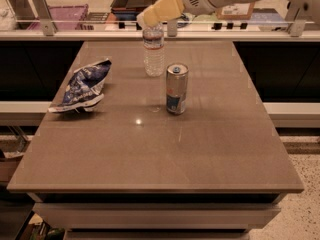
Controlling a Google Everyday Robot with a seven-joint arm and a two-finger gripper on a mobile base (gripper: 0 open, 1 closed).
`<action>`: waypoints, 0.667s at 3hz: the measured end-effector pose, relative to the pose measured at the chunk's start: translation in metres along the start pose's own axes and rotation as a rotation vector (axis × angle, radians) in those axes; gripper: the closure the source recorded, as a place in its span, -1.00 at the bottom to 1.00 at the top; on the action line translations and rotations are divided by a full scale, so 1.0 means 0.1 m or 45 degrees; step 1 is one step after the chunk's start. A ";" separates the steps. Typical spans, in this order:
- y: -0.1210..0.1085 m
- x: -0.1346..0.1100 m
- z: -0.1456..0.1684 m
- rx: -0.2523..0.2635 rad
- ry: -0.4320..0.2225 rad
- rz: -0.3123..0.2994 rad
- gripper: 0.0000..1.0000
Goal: Pick water bottle
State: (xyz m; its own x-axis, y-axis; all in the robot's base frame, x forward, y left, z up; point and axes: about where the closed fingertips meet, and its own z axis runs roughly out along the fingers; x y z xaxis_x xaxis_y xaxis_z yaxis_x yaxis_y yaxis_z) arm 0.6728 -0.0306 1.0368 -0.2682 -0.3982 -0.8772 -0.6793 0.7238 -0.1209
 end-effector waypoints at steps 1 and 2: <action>0.02 0.04 0.32 -0.033 0.030 0.014 -1.00; 0.04 0.10 0.58 -0.059 0.045 0.031 -1.00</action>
Offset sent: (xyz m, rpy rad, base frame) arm 0.0560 0.0438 -0.0589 0.0166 0.0881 0.0295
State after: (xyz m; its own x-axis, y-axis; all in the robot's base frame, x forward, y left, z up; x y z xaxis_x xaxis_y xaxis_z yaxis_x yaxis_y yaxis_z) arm 0.7074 0.0010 1.0007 -0.3085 -0.4009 -0.8626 -0.7028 0.7071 -0.0772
